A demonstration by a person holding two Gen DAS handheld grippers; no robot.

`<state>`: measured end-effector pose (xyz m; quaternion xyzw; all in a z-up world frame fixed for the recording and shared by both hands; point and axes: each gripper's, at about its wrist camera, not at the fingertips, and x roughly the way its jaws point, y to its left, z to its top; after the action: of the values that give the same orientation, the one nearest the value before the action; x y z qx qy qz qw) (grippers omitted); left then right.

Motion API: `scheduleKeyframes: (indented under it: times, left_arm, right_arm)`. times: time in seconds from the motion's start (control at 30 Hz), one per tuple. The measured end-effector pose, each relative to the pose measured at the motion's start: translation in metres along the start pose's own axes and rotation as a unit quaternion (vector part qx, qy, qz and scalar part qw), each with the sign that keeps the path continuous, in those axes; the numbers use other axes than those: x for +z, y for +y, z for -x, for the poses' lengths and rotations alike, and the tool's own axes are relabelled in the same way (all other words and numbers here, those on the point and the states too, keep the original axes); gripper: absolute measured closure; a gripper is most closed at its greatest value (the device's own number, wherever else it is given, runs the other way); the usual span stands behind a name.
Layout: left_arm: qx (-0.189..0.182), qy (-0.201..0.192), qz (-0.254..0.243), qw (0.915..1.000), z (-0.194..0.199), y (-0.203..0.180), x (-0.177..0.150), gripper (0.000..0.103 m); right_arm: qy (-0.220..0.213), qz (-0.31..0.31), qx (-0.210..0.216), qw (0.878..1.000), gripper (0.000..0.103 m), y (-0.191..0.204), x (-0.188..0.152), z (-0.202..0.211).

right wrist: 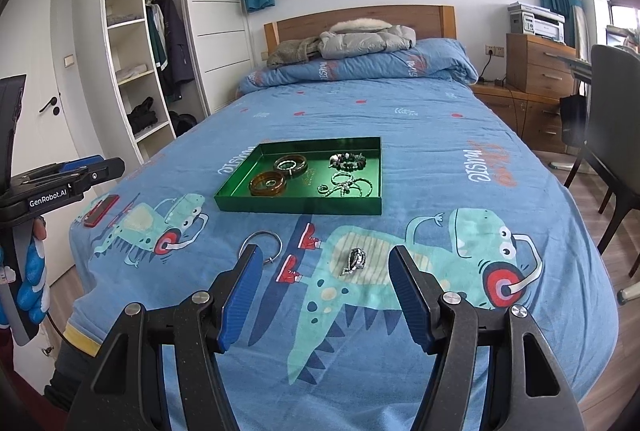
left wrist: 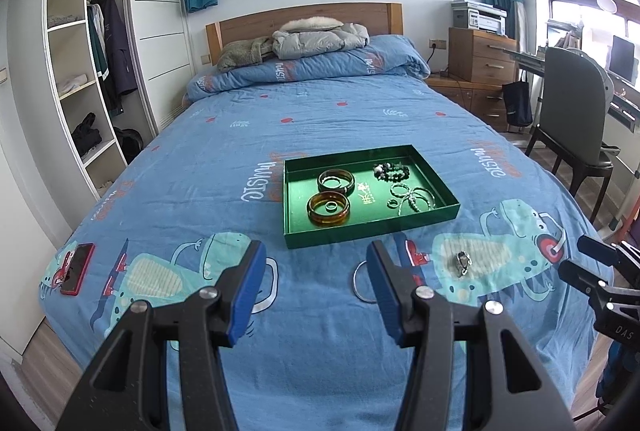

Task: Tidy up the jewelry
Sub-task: 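Withdraw both tools back over the plain silver bangle and pendant, then grasp the plain silver bangle with the left tool while the right tool grasps the silver pendant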

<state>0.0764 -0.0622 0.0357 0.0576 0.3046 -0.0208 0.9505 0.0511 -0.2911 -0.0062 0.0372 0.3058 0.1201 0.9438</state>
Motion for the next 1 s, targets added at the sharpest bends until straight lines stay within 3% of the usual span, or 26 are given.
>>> scheduleKeyframes:
  times: [0.67,1.0]
  left_arm:
    - [0.001,0.043,-0.031,0.9986,-0.044,-0.023,-0.014,0.053]
    - [-0.009,0.089,-0.051,0.9947,-0.067,-0.027,-0.026,0.053]
  right_arm:
    - [0.034,-0.02,-0.005,0.999,0.038,-0.024,-0.016,-0.032]
    - [0.048,-0.042,-0.016,0.998,0.038,-0.035,-0.023,-0.045]
